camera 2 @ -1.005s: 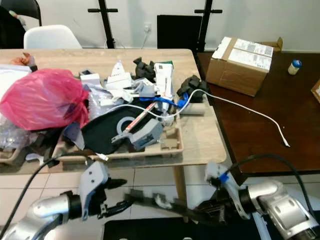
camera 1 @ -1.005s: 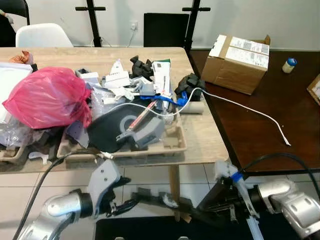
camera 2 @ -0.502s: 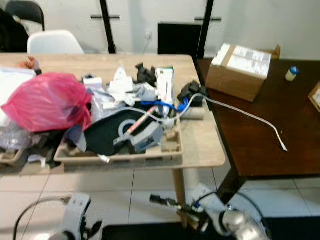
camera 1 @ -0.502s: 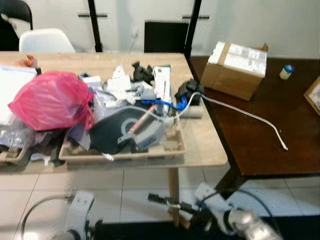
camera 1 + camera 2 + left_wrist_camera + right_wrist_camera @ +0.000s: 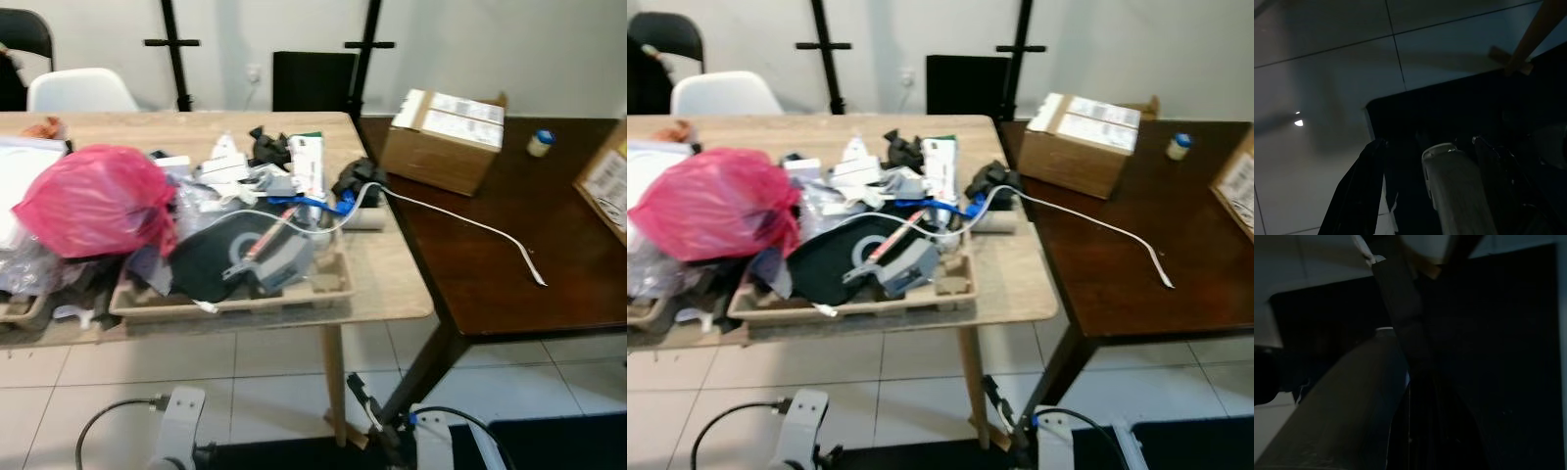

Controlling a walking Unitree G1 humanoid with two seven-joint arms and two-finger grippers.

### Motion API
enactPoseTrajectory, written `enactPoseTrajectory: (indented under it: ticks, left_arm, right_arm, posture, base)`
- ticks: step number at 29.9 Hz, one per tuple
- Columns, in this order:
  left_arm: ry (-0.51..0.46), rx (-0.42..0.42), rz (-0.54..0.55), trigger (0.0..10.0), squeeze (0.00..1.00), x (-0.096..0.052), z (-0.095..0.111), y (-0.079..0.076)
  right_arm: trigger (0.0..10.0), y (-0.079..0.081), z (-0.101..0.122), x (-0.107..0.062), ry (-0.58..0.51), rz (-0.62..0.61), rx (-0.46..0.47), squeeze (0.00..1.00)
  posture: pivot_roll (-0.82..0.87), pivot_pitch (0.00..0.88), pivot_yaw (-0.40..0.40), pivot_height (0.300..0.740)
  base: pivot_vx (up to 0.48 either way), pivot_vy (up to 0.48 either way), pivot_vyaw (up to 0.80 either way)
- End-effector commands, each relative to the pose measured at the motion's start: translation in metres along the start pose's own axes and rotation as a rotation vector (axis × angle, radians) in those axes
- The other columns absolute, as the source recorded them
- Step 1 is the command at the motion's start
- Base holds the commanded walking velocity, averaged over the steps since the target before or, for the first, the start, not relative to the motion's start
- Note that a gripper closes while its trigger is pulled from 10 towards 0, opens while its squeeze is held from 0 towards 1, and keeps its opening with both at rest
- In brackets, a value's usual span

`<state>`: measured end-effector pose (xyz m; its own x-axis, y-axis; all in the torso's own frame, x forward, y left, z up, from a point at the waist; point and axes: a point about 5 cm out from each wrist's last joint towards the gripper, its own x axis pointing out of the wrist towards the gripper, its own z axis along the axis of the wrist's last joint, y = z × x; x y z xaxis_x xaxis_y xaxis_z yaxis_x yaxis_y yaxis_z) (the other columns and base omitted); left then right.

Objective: Picking trash to rubbish bin

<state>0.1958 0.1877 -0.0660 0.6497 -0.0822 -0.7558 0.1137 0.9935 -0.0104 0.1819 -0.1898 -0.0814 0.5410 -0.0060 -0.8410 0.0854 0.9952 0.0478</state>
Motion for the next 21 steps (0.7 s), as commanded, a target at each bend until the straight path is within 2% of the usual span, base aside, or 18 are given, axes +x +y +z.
enactPoseTrajectory:
  ticks: [1, 21]
  left_arm:
    - [0.041, -0.020, 0.007, 10.0, 0.00, -0.0019, -0.0136, -0.0006]
    - [0.018, -0.041, 0.022, 10.0, 0.00, 0.0011, -0.0140, -0.0026]
  right_arm:
    - [10.0, -0.0035, -0.0020, -0.0002, 0.001, -0.022, 0.024, 0.00]
    - [10.0, 0.0039, 0.0049, 0.0027, -0.030, 0.004, -0.040, 0.00]
  posture:
    - [0.00, 0.109, -0.006, 0.740]
    - [-0.01, 0.100, -0.010, 0.740]
  base:
    - [0.000, 0.000, 0.00]
    - [0.000, 0.000, 0.00]
